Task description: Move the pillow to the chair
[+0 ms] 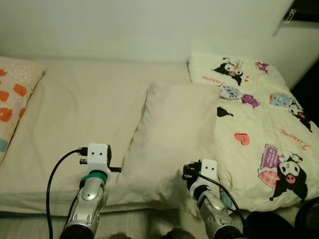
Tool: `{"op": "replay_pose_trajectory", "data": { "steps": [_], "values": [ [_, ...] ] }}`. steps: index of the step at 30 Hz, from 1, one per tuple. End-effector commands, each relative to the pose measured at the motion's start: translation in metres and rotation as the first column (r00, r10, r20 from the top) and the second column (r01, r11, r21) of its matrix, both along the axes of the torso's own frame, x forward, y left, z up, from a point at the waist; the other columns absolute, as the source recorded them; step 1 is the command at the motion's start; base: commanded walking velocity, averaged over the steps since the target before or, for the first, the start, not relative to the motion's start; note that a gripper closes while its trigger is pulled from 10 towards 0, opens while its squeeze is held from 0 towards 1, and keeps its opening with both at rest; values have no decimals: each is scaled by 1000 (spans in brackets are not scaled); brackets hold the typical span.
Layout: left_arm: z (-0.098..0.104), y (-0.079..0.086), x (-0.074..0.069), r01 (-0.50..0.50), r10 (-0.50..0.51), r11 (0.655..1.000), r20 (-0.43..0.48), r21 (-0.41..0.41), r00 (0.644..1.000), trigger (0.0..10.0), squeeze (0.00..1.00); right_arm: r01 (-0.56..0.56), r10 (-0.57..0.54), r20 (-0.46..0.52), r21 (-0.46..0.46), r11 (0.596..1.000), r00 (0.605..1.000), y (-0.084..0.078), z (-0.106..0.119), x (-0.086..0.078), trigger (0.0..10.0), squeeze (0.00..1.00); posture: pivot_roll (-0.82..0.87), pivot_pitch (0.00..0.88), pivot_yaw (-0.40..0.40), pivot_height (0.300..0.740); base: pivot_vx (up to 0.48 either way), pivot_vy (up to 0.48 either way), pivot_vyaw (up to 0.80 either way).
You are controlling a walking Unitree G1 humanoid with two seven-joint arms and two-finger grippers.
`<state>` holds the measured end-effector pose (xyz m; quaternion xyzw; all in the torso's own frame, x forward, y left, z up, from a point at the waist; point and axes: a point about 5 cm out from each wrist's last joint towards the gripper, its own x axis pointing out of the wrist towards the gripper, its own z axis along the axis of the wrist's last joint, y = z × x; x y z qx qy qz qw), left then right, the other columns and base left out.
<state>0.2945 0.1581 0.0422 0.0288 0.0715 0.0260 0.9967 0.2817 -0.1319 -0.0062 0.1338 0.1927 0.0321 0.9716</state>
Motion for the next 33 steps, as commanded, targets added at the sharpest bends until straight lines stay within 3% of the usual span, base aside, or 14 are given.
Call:
{"op": "replay_pose_trajectory", "data": {
  "steps": [1, 12, 14, 15, 17, 21, 27, 28, 29, 30, 32, 33],
  "values": [
    [-9, -1, -5, 7, -7, 1000, -37, 7, 999, 10000, 0, 15, -15, -20, 9, 1000, 1000, -2, -5, -4, 10000, 0, 47, 14, 16, 620, 0, 0, 0],
    [-9, 3, -6, -11, 12, 1000, -31, 12, 999, 10000, 0, 29, -29, 8, 19, 999, 1000, -2, -2, -4, 10000, 0, 48, 17, 12, 605, 0, 0, 0],
    [4, 15, -5, -99, 98, 995, 72, 10, 993, 10000, 0, 66, -73, 93, 78, 995, 993, -4, 10, 3, 10000, 0, 44, 22, 8, 600, 0, 0, 0],
    [4, 15, -5, -99, 98, 995, 72, 10, 993, 10000, 0, 66, -73, 93, 78, 995, 993, -4, 10, 3, 10000, 0, 44, 22, 8, 600, 0, 0, 0],
    [17, 28, -4, -176, 178, 984, 157, -28, 971, 10000, 0, 89, -113, 175, 137, 986, 978, -7, 22, 9, 10000, 0, 45, 24, 7, 590, 0, 0, 0],
    [30, 35, -3, -134, 144, 989, 233, -58, 962, 10000, 0, 78, -139, 267, 227, 971, 954, -7, 42, 18, 10000, 0, 42, 30, 5, 590, 0, 0, 0],
    [49, 51, 5, -137, 159, 986, 308, -91, 938, 10000, 0, 62, -172, 378, 285, 956, 910, -14, 72, 33, 10000, 0, 40, 40, -1, 590, 0, 0, 0],
    [51, 53, 9, -132, 158, 986, 307, -101, 939, 10000, 412, 71, -188, 388, 297, 952, 902, -17, 77, 37, 10000, 0, 41, 46, -4, 590, 0, 0, 0],
    [52, 53, 14, -121, 142, 989, 301, -89, 943, 10000, 412, 85, -208, 392, 307, 948, 896, -21, 82, 41, 10000, 0, 41, 46, -4, 590, 0, 0, 0],
    [54, 51, 21, -74, 95, 994, 289, -83, 953, 10000, 1000, 105, -232, 391, 319, 942, 891, -27, 86, 47, 10000, 0, 38, 56, -7, 590, 0, 0, 0],
    [55, 49, 26, -41, 62, 996, 281, -78, 958, 10000, 1000, 118, -247, 389, 326, 938, 887, -31, 89, 51, 10000, 0, 38, 56, -7, 590, 0, 0, 0],
    [57, 46, 31, -8, 31, 997, 278, -82, 960, 10000, 1000, 135, -260, 385, 322, 937, 886, -36, 92, 55, 10000, 263, 33, 66, -8, 590, 0, 0, 0]
  ]
}}
